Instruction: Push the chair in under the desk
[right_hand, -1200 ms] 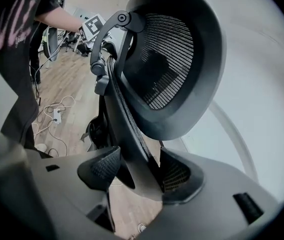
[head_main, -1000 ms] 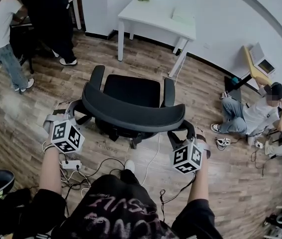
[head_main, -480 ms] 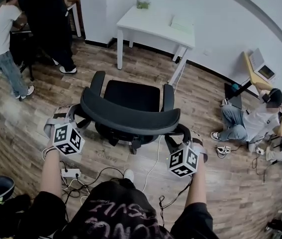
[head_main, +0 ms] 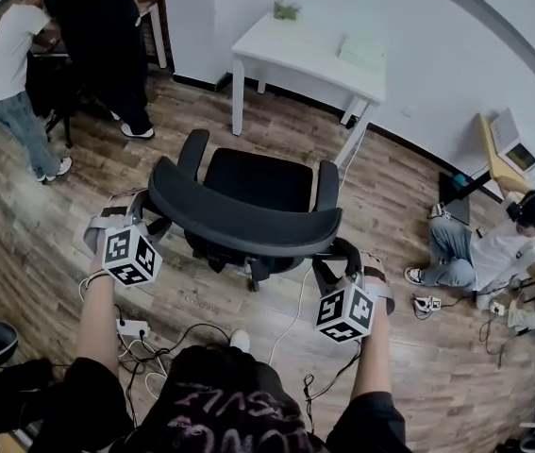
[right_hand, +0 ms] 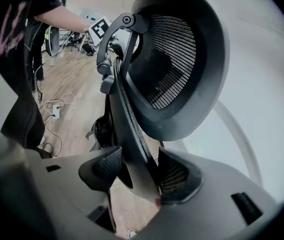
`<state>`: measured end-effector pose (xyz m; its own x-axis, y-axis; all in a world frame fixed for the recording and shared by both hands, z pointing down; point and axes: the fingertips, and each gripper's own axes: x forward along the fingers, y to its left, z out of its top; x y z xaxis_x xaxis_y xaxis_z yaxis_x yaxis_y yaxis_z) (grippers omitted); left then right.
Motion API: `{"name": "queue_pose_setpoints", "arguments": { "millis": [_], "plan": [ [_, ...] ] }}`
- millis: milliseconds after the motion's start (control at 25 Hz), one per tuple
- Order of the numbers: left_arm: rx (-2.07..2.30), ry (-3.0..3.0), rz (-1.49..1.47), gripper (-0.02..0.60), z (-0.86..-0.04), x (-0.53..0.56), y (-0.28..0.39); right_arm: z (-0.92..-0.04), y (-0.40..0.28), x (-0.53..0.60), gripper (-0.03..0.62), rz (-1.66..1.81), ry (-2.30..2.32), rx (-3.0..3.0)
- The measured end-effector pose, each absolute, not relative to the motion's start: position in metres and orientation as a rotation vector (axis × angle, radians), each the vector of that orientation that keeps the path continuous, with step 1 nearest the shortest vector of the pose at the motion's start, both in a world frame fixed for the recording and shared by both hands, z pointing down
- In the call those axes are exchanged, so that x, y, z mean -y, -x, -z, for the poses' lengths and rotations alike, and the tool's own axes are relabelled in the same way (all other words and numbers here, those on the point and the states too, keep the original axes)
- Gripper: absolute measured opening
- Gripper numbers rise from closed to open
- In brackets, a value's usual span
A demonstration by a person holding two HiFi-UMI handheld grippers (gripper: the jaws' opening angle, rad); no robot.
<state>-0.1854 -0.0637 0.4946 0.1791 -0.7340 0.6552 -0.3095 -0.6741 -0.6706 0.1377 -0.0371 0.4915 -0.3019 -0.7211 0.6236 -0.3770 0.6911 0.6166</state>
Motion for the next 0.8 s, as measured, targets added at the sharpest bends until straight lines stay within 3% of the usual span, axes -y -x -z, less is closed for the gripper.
{"name": "queue_pose_setpoints", "arguments": {
  "millis": [800],
  "plan": [
    [-0.92,2.122,1.432,0.264,-0.497,0.157,0.187,-0.493,-0.135,0.11,0.238,0.41,-0.879,1.915]
  ]
}}
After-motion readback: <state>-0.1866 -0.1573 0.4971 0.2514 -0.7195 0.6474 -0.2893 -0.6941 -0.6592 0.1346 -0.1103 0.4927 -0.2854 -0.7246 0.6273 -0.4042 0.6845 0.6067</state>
